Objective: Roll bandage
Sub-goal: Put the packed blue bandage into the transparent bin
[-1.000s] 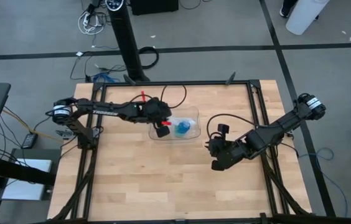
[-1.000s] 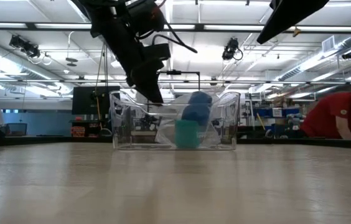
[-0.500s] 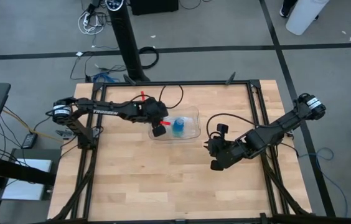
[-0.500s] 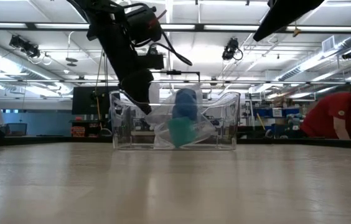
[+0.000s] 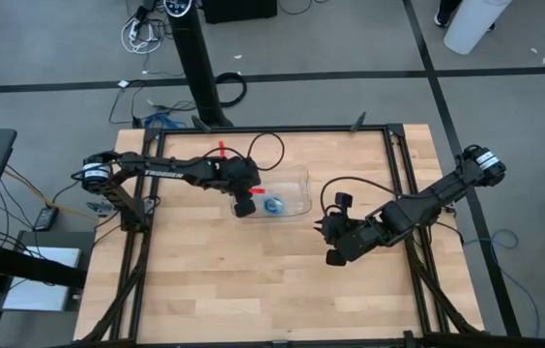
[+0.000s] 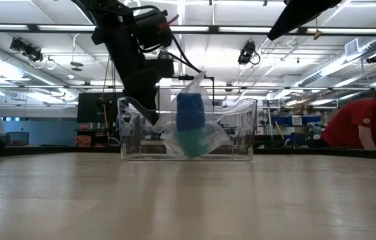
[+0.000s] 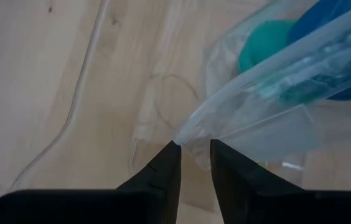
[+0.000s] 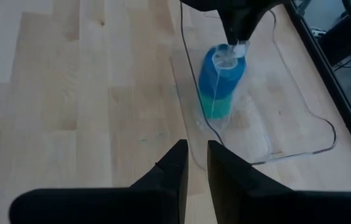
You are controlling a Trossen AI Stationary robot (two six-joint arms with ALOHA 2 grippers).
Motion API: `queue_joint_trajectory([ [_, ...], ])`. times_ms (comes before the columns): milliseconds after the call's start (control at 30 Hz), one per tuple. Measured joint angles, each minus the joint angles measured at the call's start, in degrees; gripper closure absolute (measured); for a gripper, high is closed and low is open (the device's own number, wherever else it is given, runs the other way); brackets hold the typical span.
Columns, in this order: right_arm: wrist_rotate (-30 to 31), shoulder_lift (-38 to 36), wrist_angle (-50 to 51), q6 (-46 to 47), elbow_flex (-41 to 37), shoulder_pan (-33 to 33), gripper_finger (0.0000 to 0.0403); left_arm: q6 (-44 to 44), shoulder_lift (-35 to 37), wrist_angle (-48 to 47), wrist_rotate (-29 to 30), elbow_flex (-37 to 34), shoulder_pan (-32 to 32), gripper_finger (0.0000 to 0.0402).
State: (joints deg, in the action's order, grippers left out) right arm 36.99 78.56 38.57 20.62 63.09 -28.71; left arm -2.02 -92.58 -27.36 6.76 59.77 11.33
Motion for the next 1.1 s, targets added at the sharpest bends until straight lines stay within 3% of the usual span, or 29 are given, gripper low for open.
queue_joint_trajectory([
  [333, -0.13, 0.0, 0.02, -0.07, 0.0, 0.0, 0.035, 0.93, 0.0, 0.84, 0.25, 0.02, 0.0, 0.0247],
  [500, -0.38, 0.0, 0.02, -0.1, 0.0, 0.0, 0.0351, 2.73, -0.07, -1.54, 0.72, 3.85, -0.01, 0.0244],
  [800, -0.61, 0.0, 0.04, 0.09, 0.0, 0.0, 0.0352, 6.45, -0.07, -4.05, 7.03, 11.46, -0.03, 0.0245],
  [933, -0.61, 0.0, 0.04, 0.06, 0.0, 0.0, 0.0352, 6.57, -0.01, -0.45, 2.95, 13.74, -0.56, 0.0245],
  [1033, -0.59, 0.02, 0.04, 0.03, 0.0, 0.0, 0.0353, 6.68, -0.19, 5.96, -2.71, 12.61, -1.04, 0.0245],
  [1100, -0.59, 0.02, -0.02, 0.03, 0.0, 0.0, 0.0354, 7.11, -0.92, 9.84, -3.48, 11.79, -1.39, 0.0245],
])
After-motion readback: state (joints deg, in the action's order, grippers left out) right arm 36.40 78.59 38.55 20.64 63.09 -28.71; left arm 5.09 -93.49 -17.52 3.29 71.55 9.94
